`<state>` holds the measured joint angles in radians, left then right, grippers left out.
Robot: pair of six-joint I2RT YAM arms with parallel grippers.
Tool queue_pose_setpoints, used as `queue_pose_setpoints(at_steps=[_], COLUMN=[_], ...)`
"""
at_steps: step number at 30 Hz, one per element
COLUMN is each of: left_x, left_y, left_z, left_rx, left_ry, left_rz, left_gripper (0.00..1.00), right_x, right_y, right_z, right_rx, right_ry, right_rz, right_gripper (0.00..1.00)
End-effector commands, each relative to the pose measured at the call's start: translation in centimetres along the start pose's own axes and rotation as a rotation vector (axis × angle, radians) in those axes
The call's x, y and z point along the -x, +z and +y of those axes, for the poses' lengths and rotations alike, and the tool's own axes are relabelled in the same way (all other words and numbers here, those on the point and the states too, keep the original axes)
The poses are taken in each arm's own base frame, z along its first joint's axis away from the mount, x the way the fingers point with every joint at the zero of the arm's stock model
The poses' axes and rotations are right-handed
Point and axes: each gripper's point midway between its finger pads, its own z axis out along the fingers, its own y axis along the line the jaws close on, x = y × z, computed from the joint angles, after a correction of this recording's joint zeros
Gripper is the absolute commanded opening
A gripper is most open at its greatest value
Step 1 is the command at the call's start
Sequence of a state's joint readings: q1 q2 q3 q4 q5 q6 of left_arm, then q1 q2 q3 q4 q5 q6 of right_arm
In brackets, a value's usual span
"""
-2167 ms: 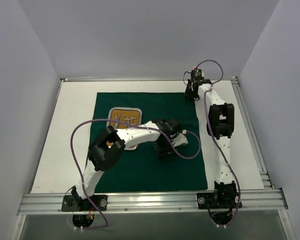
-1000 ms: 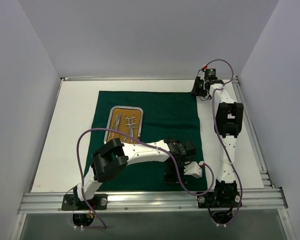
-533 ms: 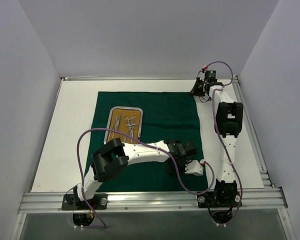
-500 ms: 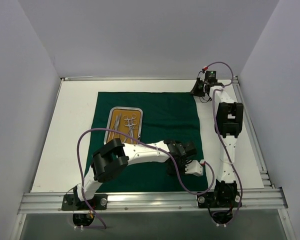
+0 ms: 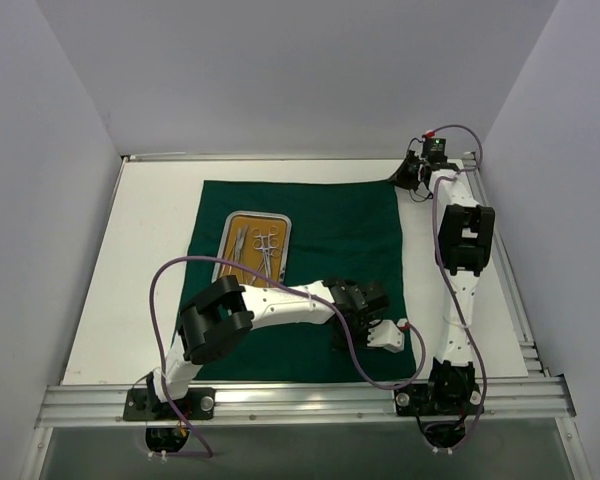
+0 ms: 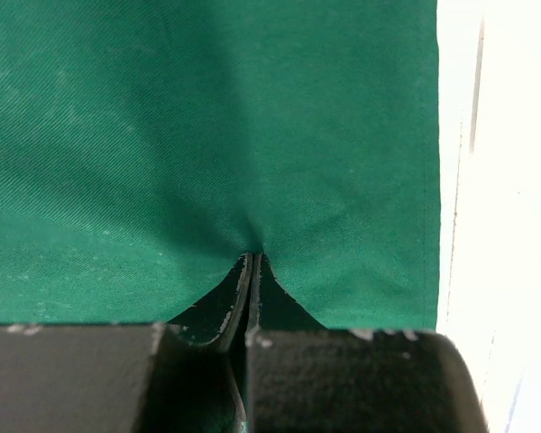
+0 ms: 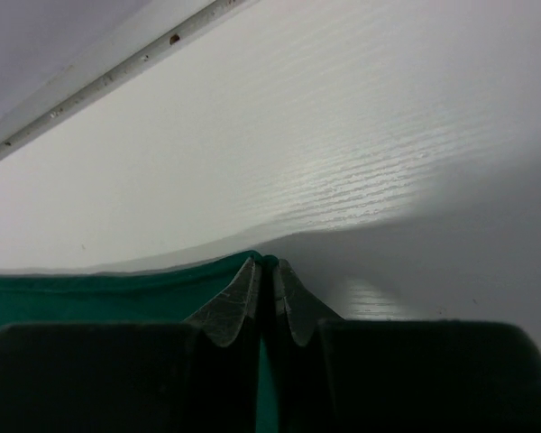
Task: Open and lay out the surgical kit
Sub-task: Smooth out the surgical kit at the center of the board.
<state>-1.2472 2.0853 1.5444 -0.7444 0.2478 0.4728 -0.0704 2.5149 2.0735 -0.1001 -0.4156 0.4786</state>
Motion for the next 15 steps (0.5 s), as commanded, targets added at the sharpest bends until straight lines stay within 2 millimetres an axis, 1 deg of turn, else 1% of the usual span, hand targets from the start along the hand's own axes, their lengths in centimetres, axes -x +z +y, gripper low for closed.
queue_pose_setpoints(at_steps=[1, 3, 5, 6, 7, 9, 11, 12, 13, 14, 15], left_x=[-3.6, -3.3, -3.4, -3.2, -3.2, -3.2, -2.8, -2.8, -2.7, -2.0, -1.9], left_y=[2.1, 2.0, 2.1, 2.1, 2.2, 2.3, 2.1, 2.0, 1.8, 1.4, 1.1], left_z=[-3.4, -3.5, -3.5, -3.7, -3.7, -3.7, -3.2, -2.6, -2.2, -1.5, -0.7], left_rx=[-0.154, -0.168, -0.179, -0.188, -0.193, -0.194, -0.177, -0.167, -0.155, -0.14, -0.126], left_ry=[-0.036, -0.038, -0.049, -0.05, -0.053, -0.057, -0.065, -0.074, -0.082, -0.089, -0.103], left_rz=[0.106, 0.094, 0.093, 0.086, 0.087, 0.086, 0.076, 0.072, 0.069, 0.054, 0.044], left_gripper=[0.02, 0.02, 0.02, 0.02, 0.02, 0.02, 0.02, 0.02, 0.02, 0.02, 0.04], right_x=[7.1, 7.4, 7.1, 7.9, 7.9, 7.6, 7.1, 6.8, 5.7, 5.4, 4.9], right_y=[-1.4, -1.0, -0.5, -0.5, -0.3, 0.1, 0.3, 0.4, 0.8, 0.9, 1.0], right_z=[0.6, 0.7, 0.6, 1.0, 0.9, 0.4, 0.1, -0.2, -0.8, -1.0, -1.4], right_rx=[0.004, 0.014, 0.021, 0.04, 0.038, 0.023, 0.019, 0.018, 0.004, -0.001, -0.011], right_ry=[0.007, 0.008, 0.021, 0.015, 0.019, 0.03, 0.034, 0.033, 0.04, 0.037, 0.03], right_rz=[-0.205, -0.213, -0.201, -0.232, -0.234, -0.223, -0.212, -0.21, -0.187, -0.18, -0.167], right_gripper=[0.0, 0.0, 0.0, 0.0, 0.0, 0.0, 0.0, 0.0, 0.01, 0.06, 0.19])
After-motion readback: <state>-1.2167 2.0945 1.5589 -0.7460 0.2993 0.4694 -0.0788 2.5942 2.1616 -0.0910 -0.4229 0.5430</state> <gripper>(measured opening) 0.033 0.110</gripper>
